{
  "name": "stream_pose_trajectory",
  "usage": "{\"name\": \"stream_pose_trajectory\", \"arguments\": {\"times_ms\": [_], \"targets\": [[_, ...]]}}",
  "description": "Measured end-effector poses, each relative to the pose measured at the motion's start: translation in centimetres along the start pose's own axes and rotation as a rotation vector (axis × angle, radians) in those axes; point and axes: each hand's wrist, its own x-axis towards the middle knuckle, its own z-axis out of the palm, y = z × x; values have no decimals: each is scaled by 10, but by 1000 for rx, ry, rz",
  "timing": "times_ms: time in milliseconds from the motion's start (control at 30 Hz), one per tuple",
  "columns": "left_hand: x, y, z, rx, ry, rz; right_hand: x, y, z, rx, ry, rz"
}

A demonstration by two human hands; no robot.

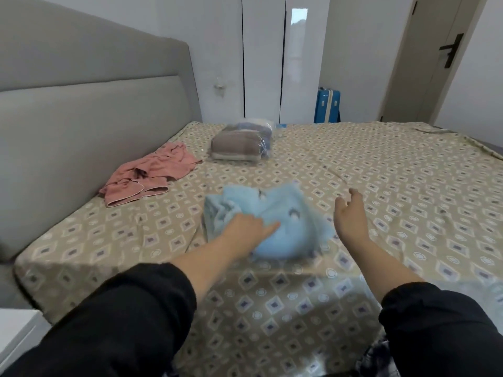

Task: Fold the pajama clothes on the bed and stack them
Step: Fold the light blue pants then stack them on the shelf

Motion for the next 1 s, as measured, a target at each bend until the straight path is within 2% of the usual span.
{"name": "stream_pose_trajectory", "arguments": {"times_ms": [67, 100, 233, 333, 400, 467, 533, 567, 733, 833, 933, 1000], "targets": [[-20, 17, 29, -83, -57, 18, -13, 10, 10, -29, -76, -5], [-28, 19, 39, -168, -31, -8, -18, 15, 15, -57, -122, -7], [-43, 5, 50, -640, 289, -204, -33, 19, 40, -229, -253, -26], [-46, -2, 57, -844, 502, -536, -32, 16, 55, -341, -230, -90], [-49, -3, 63, -994, 473, -784, -30, 13, 60, -327, -215, -74], [-52, -5, 73, -1340, 359, -956, -26, 13, 64, -326, -218, -63], [-54, -7, 84, -1731, 294, -1007, -22, 13, 69, -357, -223, -68], [-55, -9, 89, -1790, 279, -1002, -20, 12, 71, -376, -228, -75], [-50, -28, 107, -1827, 235, -902, -7, 1, 86, -431, -269, -47], [-46, -37, 108, -1895, 324, -890, 1, -12, 104, -631, -199, -184], [-41, -45, 115, -1579, 428, -804, 7, -29, 133, -756, -267, -430], [-35, -48, 119, -1367, 398, -741, 10, -41, 156, -761, -387, -557]]}}
